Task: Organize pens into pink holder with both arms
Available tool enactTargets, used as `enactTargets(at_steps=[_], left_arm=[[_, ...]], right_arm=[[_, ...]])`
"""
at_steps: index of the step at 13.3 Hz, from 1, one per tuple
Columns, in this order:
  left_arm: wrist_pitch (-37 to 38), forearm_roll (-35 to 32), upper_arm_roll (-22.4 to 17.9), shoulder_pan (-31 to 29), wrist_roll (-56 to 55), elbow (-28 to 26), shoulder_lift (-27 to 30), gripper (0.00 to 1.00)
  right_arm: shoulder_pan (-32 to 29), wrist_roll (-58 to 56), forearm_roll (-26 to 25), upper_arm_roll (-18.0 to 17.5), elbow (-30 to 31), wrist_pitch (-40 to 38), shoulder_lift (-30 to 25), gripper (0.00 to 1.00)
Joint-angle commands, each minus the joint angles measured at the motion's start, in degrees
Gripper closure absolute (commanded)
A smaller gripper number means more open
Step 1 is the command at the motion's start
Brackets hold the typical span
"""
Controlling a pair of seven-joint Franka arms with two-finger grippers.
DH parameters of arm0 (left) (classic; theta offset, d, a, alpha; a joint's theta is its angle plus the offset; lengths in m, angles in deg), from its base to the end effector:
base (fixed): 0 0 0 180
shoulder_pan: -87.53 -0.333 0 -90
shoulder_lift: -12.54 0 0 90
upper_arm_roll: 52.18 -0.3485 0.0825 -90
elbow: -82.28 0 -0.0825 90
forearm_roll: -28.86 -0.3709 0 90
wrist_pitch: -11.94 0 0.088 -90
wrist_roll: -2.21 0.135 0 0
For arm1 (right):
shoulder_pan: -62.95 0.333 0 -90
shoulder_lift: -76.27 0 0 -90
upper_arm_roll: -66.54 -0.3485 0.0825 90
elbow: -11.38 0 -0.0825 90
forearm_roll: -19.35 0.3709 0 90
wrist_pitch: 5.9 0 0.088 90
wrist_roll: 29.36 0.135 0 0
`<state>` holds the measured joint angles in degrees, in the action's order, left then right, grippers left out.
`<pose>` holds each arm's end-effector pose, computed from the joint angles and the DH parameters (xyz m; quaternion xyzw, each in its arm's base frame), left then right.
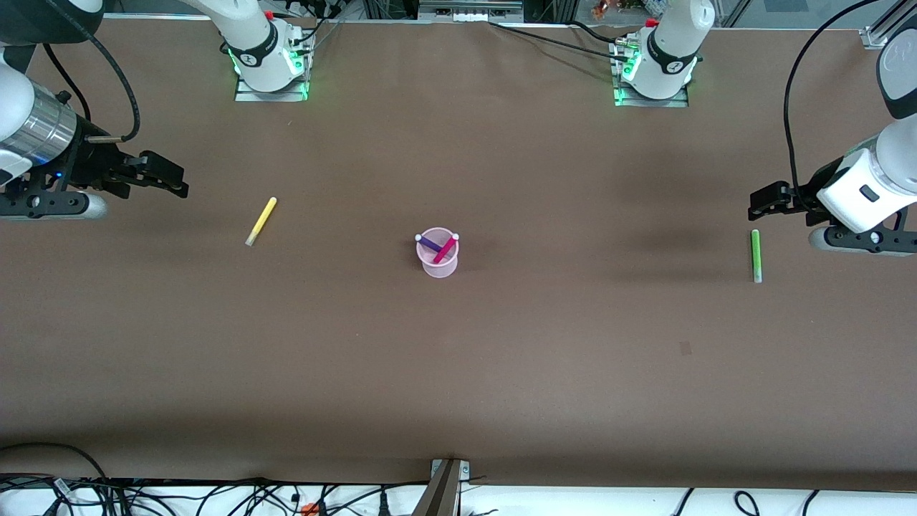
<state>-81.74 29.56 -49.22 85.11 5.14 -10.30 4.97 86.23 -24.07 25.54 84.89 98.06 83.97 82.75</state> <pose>0.5795 -0.0054 0.5395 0.9979 -0.0295 -0.0561 0.0106 0.5705 0.0743 0.5955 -0.9990 0.0039 0.0289 0.0338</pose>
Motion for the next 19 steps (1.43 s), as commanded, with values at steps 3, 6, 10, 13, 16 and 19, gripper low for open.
enactTargets(at_steps=[3, 6, 10, 13, 16, 19], left_arm=[[1.0, 0.5, -0.1, 0.4, 0.5, 1.4, -1.0, 0.00], [1.0, 0.4, -0.1, 0.4, 0.5, 1.4, -1.0, 0.00], [1.0, 0.2, -0.1, 0.5, 0.6, 1.4, -1.0, 0.00], [1.0, 0.3, 0.0, 0.5, 0.6, 1.7, -1.0, 0.00], [1.1, 0.8, -0.1, 0.5, 0.5, 2.8, -1.0, 0.00], [1.3, 0.9, -0.1, 0.5, 0.5, 2.8, -1.0, 0.00]], right_arm=[[0.3, 0.1, -1.1, -0.2, 0.4, 0.4, -0.5, 0.00], [0.3, 0.1, -1.1, -0.2, 0.4, 0.3, -0.5, 0.00], [0.3, -0.1, -1.1, -0.2, 0.4, 0.0, -0.5, 0.00], [0.3, 0.0, -1.7, -0.2, 0.4, 0.2, -0.5, 0.00], [0.3, 0.0, -1.9, -0.2, 0.4, 0.3, -0.4, 0.00], [0.3, 0.0, -1.9, -0.2, 0.3, 0.3, -0.5, 0.00]])
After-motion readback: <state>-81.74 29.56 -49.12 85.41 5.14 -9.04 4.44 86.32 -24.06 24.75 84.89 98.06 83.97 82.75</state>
